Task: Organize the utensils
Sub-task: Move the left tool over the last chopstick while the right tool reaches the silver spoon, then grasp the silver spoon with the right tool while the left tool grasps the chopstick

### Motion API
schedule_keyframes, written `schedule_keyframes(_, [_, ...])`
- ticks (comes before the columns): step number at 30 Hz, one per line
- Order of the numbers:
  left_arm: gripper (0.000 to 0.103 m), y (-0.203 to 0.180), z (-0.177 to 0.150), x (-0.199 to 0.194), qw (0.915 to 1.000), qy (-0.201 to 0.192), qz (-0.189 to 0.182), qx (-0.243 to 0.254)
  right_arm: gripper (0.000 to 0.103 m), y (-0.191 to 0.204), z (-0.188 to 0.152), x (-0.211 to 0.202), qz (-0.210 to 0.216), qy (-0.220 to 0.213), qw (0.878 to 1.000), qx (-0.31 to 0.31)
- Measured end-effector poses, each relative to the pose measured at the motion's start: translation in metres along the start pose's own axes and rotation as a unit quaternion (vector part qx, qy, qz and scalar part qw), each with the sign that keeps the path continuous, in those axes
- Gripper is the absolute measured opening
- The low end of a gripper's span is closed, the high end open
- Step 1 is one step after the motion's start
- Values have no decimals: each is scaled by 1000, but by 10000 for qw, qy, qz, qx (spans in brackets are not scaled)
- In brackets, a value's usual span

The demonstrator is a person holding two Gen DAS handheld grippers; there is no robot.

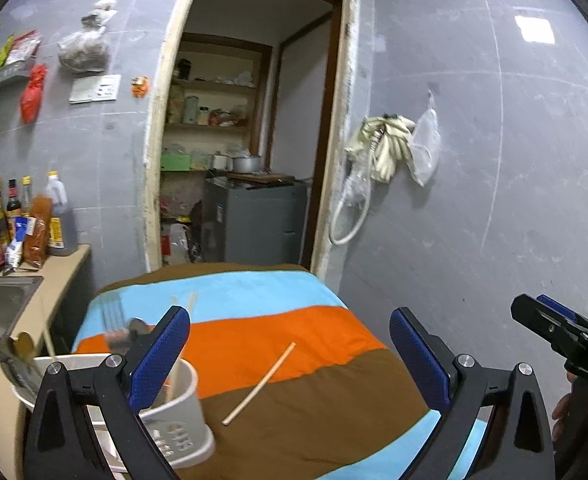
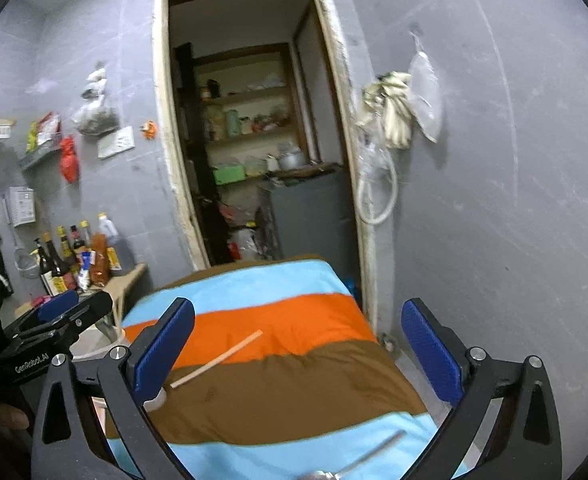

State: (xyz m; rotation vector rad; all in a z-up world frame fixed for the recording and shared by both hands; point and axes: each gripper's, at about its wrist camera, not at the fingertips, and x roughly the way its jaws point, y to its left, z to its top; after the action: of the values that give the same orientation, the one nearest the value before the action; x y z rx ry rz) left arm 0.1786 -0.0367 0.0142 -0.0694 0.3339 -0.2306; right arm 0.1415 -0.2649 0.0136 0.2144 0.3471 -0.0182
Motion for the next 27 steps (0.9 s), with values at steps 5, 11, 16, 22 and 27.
schedule_keyframes(5, [101, -15, -6, 13, 9995, 197, -119, 213, 102, -27, -23, 2, -173, 369, 9978, 522])
schedule_keyframes(11, [101, -23, -16, 34, 9987, 398, -206, 253, 101, -57, -59, 23, -456, 987, 9881, 1090])
schedule_keyframes(16, [101, -26, -37, 55, 9978, 549, -209, 312, 101, -66, -95, 45, -597, 1461, 9797, 1236])
schedule_keyframes(22, [101, -26, -62, 94, 9944, 1003, -224, 256, 76, -70, -141, 79, -682, 2123, 9652, 1367])
schedule_keyframes(27, [101, -20, -70, 121, 9912, 1310, -109, 167, 58, -74, -161, 103, -636, 2506, 9532, 1570])
